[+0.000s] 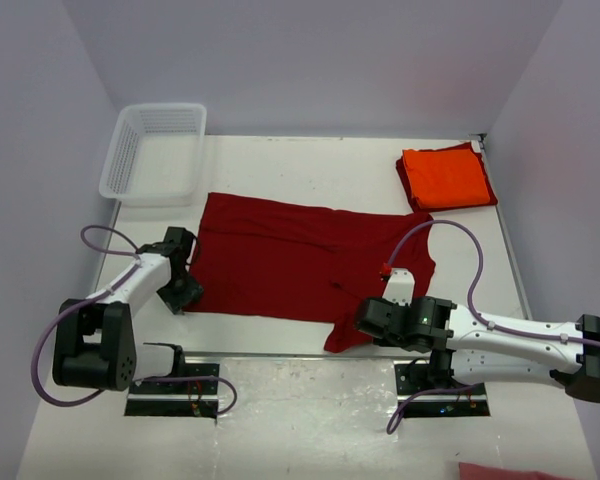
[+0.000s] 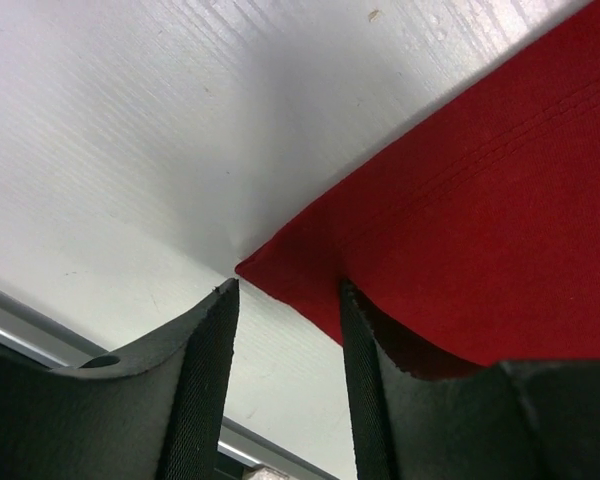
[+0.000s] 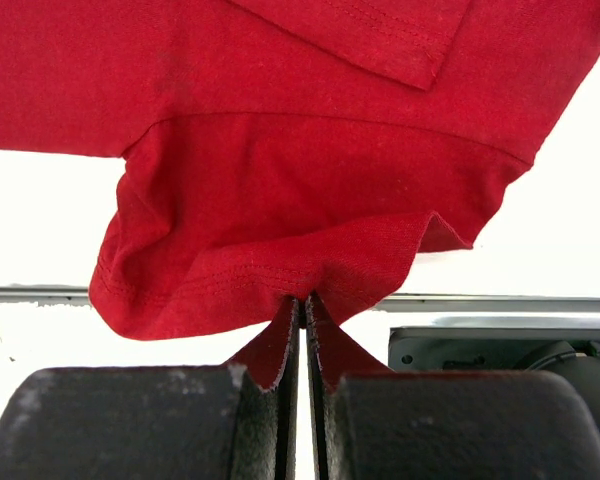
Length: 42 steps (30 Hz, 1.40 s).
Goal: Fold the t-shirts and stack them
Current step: Grap the side of the flattened tshirt closest away from the robot with both arms
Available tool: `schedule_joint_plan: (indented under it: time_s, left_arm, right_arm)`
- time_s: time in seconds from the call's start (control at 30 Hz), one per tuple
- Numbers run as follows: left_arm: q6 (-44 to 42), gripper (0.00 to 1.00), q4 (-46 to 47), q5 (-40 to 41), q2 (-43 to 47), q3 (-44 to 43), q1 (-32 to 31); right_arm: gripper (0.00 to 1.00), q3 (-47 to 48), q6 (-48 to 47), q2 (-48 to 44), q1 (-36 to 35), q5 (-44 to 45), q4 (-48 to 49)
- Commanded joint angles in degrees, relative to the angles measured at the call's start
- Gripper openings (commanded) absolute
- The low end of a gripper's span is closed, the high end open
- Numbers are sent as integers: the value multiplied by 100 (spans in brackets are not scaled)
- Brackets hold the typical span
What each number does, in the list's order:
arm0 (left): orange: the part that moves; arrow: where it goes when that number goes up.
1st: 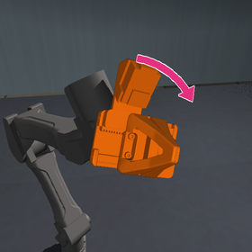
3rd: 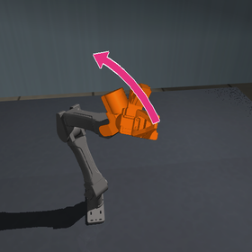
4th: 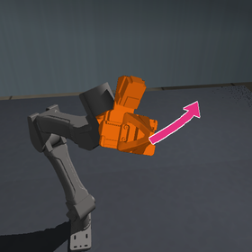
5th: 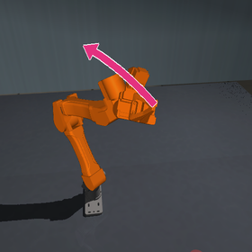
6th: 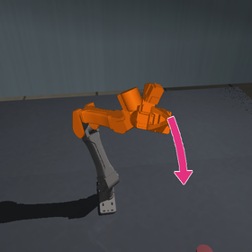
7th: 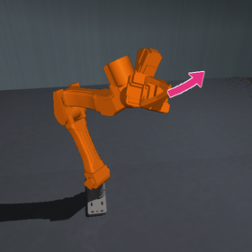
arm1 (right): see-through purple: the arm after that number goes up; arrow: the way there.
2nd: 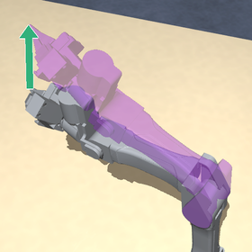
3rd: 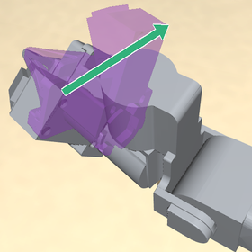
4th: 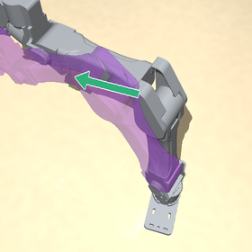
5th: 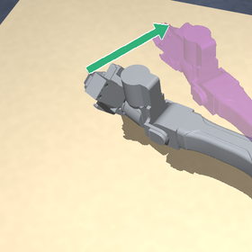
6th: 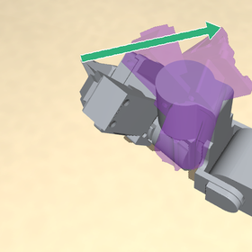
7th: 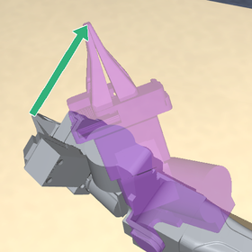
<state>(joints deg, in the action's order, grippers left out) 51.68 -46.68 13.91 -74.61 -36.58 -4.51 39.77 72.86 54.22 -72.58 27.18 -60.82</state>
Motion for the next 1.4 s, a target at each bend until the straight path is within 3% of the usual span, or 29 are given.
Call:
schedule_joint_plan:
  time_s: [0.0, 0.1, 0.3, 0.47, 0.73, 1.1, 1.37]
  left_arm:
    - [-26, 41, 387, 217, -124, -60, 65]
    - [-61, 31, 414, 217, -124, -60, 108]
    - [-211, 0, 335, 86, 51, -104, 214]
    - [-308, 0, 212, -125, 332, -244, 240]
    - [-720, 0, 167, -310, 763, -464, 240]
    - [-1352, 0, 738, -644, 615, -745, 232]
    - [-1837, 0, 914, -337, 491, -1421, 232]
  right_arm:
    - [0, -48, 132, -87, 24, 7, -106]
    - [0, -39, 167, -60, 24, 7, -123]
    - [0, 127, 404, 89, 15, 156, -439]
    - [0, 496, 904, 186, 24, 490, -1107]
    - [0, 1182, 686, 476, 489, 850, -1529]
    - [0, 1911, -816, 774, 1957, 1009, -1363]
    - [0, 2438, -1966, 1047, 3037, 1026, -994]
